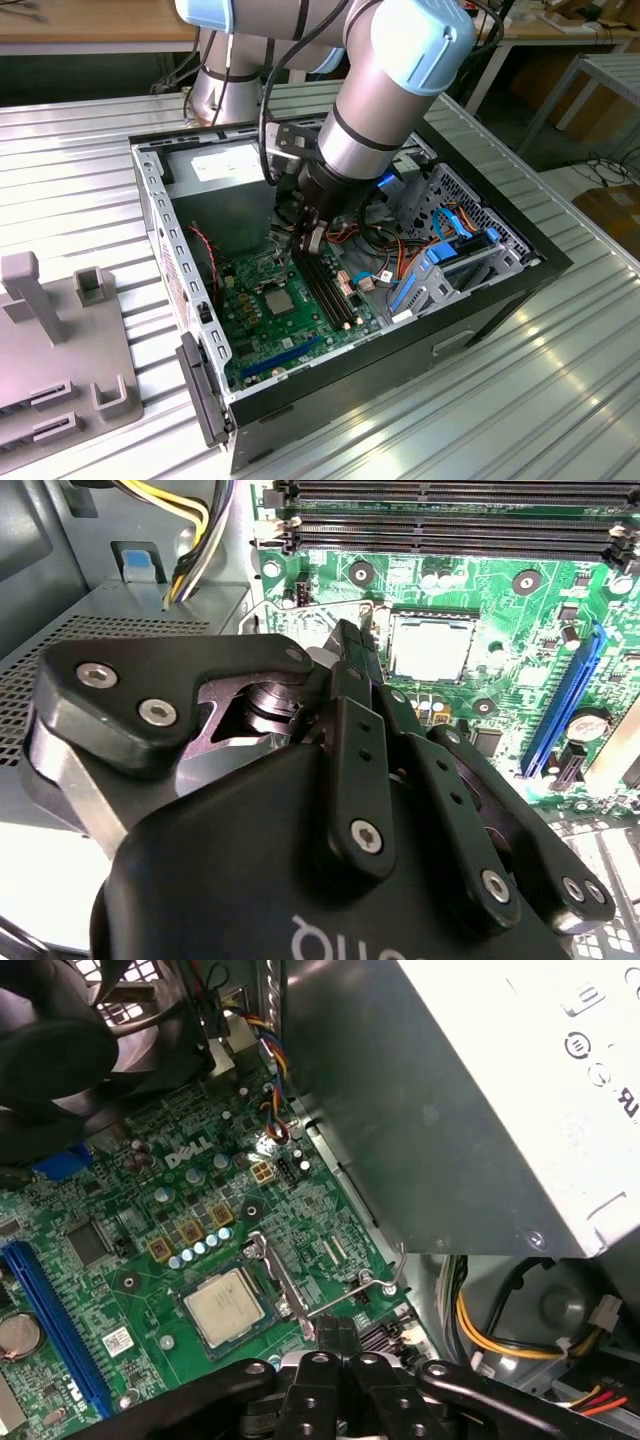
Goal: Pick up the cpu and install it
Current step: 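Close the cpu cover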
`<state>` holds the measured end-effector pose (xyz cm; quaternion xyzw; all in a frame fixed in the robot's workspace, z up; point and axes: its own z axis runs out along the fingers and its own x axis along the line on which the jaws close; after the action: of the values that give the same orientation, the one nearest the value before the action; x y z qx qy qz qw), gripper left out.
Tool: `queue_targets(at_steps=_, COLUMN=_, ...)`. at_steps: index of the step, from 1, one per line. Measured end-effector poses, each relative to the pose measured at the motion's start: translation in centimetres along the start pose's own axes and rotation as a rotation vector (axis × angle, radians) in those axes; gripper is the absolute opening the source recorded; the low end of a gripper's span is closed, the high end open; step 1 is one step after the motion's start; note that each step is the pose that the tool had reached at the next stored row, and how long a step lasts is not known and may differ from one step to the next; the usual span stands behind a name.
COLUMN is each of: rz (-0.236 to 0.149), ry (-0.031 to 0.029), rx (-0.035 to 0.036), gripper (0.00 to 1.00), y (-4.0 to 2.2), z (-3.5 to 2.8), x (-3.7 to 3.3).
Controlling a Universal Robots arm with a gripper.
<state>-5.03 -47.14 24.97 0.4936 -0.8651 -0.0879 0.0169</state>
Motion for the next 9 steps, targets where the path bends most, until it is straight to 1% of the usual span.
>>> queue_targets(at_steps=9, rz=-0.007, ry=0.0009, rx=-0.0006, gripper=0.11, y=-0.31, z=-0.08, x=0.54)
